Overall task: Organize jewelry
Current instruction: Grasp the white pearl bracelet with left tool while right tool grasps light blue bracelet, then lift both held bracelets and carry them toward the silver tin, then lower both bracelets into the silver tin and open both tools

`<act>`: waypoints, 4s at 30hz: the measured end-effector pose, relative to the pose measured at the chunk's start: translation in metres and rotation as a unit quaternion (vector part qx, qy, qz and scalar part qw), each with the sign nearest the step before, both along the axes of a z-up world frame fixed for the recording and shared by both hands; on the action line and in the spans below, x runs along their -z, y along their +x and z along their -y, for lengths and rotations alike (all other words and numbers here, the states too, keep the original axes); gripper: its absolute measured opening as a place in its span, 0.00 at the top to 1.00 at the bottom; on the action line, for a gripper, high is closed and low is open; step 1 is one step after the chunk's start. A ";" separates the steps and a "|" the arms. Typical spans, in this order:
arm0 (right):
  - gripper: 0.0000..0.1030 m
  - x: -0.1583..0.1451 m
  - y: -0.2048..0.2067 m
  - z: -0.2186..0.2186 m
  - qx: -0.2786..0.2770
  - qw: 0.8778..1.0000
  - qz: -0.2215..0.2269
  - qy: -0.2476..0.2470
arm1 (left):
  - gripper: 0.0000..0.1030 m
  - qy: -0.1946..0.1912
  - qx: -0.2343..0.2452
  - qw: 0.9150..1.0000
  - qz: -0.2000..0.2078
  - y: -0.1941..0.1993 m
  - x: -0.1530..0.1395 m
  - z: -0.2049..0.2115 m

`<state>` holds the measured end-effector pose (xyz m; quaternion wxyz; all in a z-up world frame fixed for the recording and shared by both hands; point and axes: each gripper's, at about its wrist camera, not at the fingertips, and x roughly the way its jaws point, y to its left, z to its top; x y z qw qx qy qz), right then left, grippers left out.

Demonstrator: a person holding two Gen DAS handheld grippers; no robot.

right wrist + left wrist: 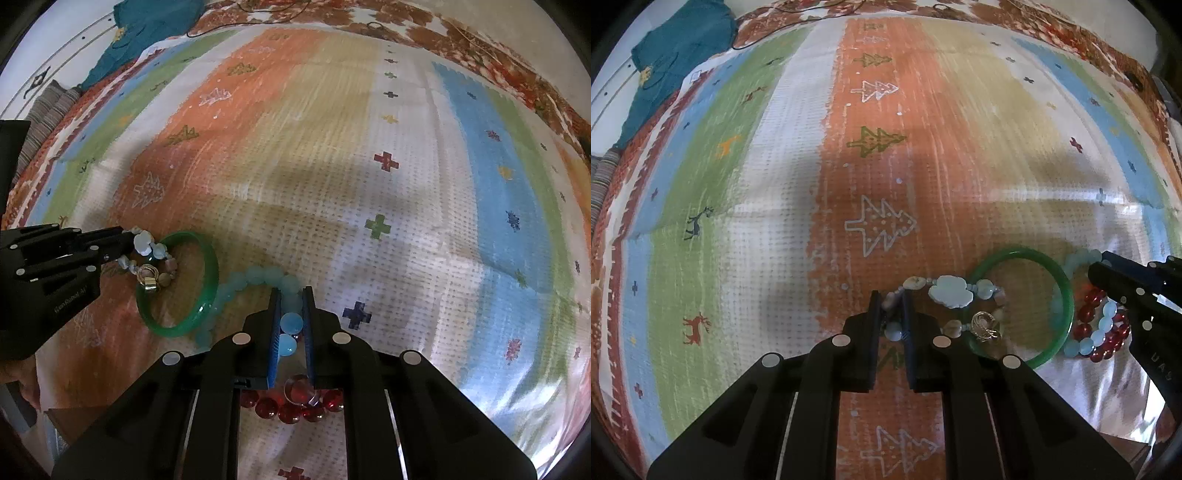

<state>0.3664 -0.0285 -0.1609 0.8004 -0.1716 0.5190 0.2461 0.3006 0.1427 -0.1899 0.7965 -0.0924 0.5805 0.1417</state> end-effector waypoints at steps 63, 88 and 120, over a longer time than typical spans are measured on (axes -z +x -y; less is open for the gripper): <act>0.88 -0.123 -0.086 0.063 0.025 0.990 0.099 0.100 | 0.93 -0.031 0.123 0.980 0.153 -0.070 -0.159 0.083; 0.88 -0.144 -0.146 0.060 -0.025 0.986 0.114 0.121 | 0.93 -0.047 0.151 0.971 0.177 -0.119 -0.179 0.095; 0.88 -0.130 -0.199 0.063 -0.051 0.988 0.087 0.119 | 0.93 -0.055 0.165 0.971 0.162 -0.165 -0.167 0.110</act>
